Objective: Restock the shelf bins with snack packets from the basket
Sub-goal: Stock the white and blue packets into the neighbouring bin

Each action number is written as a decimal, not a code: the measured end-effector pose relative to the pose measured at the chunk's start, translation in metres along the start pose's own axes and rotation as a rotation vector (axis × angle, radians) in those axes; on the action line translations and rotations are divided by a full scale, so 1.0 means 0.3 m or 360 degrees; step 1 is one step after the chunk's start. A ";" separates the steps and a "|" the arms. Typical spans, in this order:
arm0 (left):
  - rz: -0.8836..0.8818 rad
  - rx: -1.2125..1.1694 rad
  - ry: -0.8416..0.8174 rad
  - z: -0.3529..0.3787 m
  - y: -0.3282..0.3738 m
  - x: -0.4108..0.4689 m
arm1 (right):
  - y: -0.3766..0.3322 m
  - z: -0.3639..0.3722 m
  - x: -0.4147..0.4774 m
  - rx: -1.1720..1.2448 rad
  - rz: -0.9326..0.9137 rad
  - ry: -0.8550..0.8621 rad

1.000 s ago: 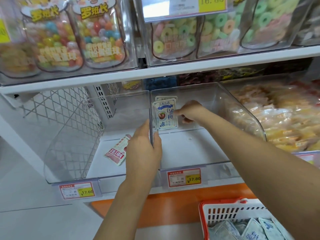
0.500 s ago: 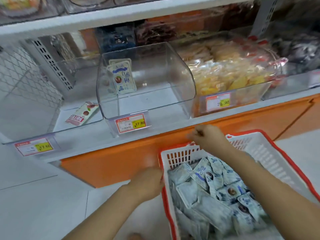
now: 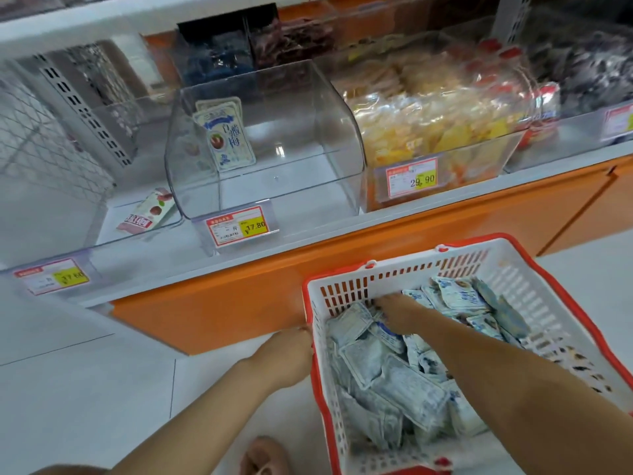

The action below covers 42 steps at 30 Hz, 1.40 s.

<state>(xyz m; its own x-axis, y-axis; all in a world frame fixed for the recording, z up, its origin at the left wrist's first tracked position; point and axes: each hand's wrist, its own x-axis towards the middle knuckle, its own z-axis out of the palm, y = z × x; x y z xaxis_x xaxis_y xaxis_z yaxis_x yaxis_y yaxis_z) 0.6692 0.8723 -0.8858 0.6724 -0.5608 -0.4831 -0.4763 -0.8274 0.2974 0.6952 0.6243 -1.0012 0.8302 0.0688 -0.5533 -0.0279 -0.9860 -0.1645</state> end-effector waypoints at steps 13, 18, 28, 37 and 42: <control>-0.0011 0.0121 0.0122 -0.168 -0.021 0.008 | -0.067 -0.332 -0.209 0.0327 -0.0292 0.0045; 0.0086 -0.0137 0.0860 -0.407 0.009 -0.132 | -0.135 -0.552 -0.411 0.1132 -0.0482 0.0190; -0.0315 -0.0592 0.1891 -0.597 -0.200 -0.273 | -0.452 -0.978 -0.299 0.1966 -0.0651 0.0973; -0.0317 -0.0480 0.1536 -0.583 -0.297 -0.149 | -0.643 -1.030 0.201 0.1786 0.0009 0.0673; -0.0312 -0.0461 0.1533 -0.578 -0.300 -0.136 | -0.675 -1.027 0.332 0.1858 0.0042 0.0552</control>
<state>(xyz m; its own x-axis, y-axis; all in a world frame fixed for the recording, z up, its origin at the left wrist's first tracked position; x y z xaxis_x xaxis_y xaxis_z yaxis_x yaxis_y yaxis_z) 0.7830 0.9644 -0.7502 0.9541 -0.0950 0.2839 -0.2396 -0.8110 0.5337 0.9552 0.7840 -0.7713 0.9214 -0.1697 -0.3496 -0.3830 -0.2446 -0.8908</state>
